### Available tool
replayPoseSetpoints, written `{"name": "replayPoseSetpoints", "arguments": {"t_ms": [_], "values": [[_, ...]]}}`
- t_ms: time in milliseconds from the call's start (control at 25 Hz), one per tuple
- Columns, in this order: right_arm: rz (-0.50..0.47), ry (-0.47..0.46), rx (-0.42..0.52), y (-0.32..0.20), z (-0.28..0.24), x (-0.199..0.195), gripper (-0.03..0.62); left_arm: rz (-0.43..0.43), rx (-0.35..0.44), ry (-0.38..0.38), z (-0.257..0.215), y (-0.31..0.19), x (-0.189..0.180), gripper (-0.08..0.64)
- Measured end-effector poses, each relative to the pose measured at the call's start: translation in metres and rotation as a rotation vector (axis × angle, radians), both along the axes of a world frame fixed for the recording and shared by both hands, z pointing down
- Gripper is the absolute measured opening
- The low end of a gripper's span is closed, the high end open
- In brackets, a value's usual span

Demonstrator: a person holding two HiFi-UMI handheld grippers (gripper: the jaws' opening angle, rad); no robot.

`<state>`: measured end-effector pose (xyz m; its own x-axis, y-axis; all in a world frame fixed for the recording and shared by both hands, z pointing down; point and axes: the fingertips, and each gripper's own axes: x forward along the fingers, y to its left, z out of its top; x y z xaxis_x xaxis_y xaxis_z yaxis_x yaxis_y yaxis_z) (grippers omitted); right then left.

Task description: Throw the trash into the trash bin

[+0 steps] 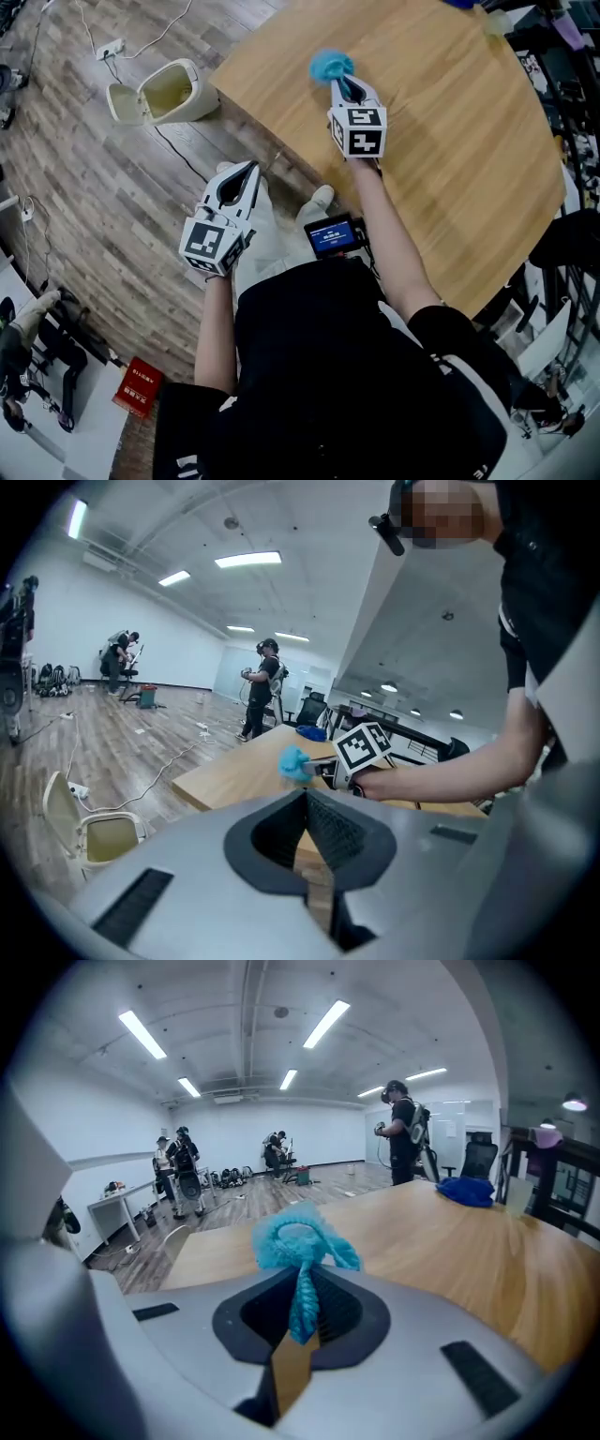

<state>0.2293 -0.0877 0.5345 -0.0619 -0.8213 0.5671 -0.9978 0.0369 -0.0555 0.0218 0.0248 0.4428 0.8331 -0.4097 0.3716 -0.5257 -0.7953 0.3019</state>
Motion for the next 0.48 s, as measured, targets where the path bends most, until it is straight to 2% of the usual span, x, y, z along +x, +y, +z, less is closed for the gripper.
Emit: {"name": "replayPoseSetpoints", "arguments": {"t_ms": [120,200,320,480], "values": [[-0.090,0.026,-0.009,-0.035,-0.003,-0.051,0.014,-0.054,-0.033,0.053,0.011,-0.033,-0.032,-0.005],[-0.150,0.035,-0.020,-0.061,-0.002,-0.085,0.014,-0.082,-0.056,0.061,0.023,-0.057,-0.050,-0.005],[-0.214,0.013,-0.045,-0.099,0.009,-0.139,0.014,-0.124,-0.069,0.075,0.032,-0.095,-0.082,-0.005],[-0.287,-0.018,-0.047,-0.156,0.019,-0.223,0.014,-0.203,-0.088,0.104,0.038,-0.142,-0.142,-0.005]]}}
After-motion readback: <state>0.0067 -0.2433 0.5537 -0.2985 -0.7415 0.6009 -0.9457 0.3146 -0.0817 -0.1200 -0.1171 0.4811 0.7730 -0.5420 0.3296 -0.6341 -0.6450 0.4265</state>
